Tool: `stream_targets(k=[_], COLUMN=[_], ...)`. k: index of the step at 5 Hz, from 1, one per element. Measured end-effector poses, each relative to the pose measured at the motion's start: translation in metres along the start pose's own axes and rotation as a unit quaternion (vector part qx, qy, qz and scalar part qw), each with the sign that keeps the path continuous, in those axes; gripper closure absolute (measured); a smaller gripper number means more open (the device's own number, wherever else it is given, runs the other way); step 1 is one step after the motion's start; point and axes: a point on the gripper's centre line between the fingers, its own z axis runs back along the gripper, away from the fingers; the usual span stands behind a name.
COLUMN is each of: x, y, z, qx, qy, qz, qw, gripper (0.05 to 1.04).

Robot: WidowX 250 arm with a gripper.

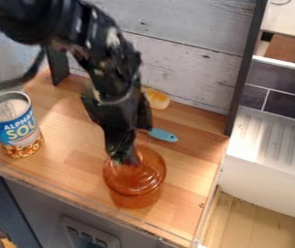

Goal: Put the brown plastic lid on top of the brown plastic bowl

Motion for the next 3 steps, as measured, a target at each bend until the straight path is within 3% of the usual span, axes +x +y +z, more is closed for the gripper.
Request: stream_targets(k=[1,3], x=[0.0057,0.0055], y=[-0.0128,-0.0133], z=[0.0217,0.0231], qx=[-0.021,-0.022], qy=[0.021,0.022], qz=[0.007,0.005], qw=[0.9995,0.9995], gripper=[0.083,0.083])
